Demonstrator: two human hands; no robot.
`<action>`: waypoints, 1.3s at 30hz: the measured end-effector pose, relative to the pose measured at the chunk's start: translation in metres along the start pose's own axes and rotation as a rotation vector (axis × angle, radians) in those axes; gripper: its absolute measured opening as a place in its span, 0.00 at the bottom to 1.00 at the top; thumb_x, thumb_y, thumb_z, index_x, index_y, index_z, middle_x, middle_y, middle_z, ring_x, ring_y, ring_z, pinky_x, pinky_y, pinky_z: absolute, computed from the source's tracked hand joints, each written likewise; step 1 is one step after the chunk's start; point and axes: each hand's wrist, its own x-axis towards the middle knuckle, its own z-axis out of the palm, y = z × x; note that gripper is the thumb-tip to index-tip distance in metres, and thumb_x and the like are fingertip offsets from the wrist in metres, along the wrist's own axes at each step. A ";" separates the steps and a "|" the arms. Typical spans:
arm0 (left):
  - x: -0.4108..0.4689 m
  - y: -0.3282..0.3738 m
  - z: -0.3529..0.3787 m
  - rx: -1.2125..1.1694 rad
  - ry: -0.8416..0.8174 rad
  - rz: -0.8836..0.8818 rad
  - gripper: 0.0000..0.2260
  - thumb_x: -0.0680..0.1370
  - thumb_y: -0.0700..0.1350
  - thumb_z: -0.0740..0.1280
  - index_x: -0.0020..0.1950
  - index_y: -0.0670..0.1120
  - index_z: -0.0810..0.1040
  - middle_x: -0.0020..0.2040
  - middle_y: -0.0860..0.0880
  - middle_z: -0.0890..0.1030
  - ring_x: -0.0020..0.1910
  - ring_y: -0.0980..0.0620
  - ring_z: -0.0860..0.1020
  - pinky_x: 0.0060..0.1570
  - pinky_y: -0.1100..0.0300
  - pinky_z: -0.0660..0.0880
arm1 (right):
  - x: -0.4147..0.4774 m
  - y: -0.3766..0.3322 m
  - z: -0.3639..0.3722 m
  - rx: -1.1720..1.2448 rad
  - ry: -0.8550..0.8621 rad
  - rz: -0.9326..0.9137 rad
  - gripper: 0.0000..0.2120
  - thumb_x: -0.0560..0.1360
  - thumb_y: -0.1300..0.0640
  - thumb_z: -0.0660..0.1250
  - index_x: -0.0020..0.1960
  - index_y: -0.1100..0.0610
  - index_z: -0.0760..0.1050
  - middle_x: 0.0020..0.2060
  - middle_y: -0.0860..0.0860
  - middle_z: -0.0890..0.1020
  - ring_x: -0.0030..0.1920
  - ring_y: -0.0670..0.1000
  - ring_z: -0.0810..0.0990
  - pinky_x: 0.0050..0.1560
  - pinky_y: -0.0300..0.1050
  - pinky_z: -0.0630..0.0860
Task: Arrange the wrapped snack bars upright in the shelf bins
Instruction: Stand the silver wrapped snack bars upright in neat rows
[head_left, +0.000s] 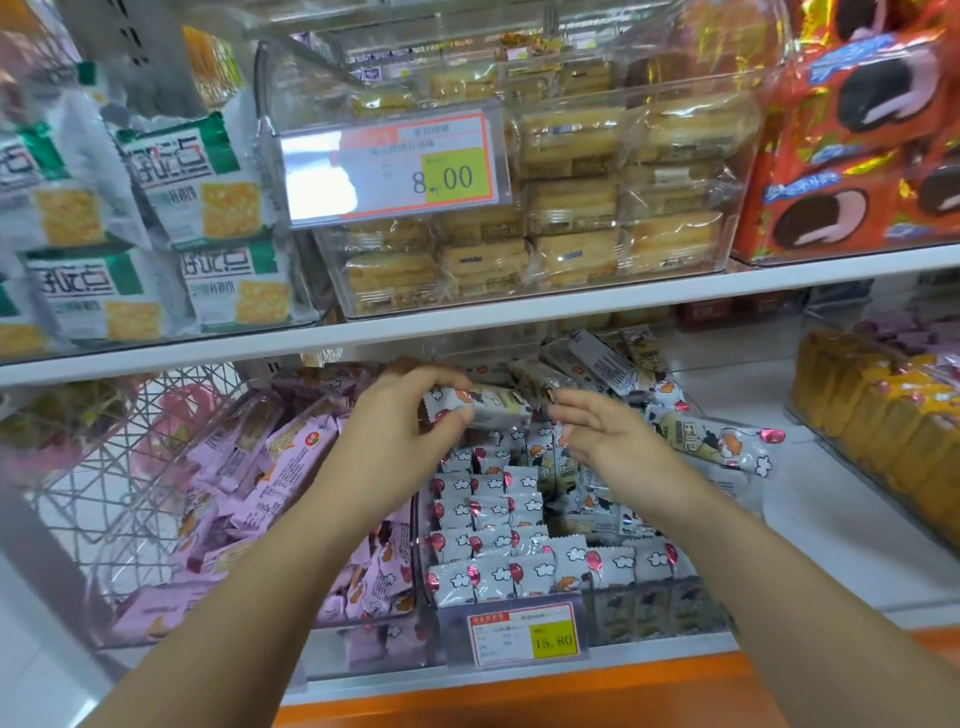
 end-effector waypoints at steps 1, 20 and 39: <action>0.000 0.001 0.003 -0.015 -0.011 -0.004 0.07 0.76 0.54 0.66 0.53 0.61 0.74 0.44 0.56 0.73 0.35 0.65 0.68 0.34 0.71 0.60 | 0.000 0.001 0.000 0.024 0.011 0.004 0.20 0.80 0.63 0.57 0.71 0.51 0.65 0.67 0.47 0.72 0.66 0.47 0.70 0.71 0.51 0.64; 0.046 -0.002 0.053 0.229 -0.471 0.074 0.15 0.75 0.44 0.70 0.61 0.49 0.77 0.57 0.50 0.79 0.52 0.54 0.77 0.48 0.63 0.72 | 0.001 0.006 -0.002 0.006 -0.038 0.050 0.17 0.81 0.60 0.57 0.69 0.52 0.68 0.67 0.48 0.73 0.67 0.46 0.70 0.71 0.51 0.64; 0.029 0.008 0.048 0.363 -0.564 0.051 0.22 0.80 0.36 0.54 0.71 0.55 0.66 0.69 0.46 0.72 0.38 0.55 0.78 0.38 0.59 0.76 | -0.075 -0.027 -0.038 -0.175 0.202 -0.396 0.17 0.78 0.65 0.60 0.56 0.44 0.75 0.51 0.36 0.79 0.53 0.32 0.77 0.53 0.27 0.73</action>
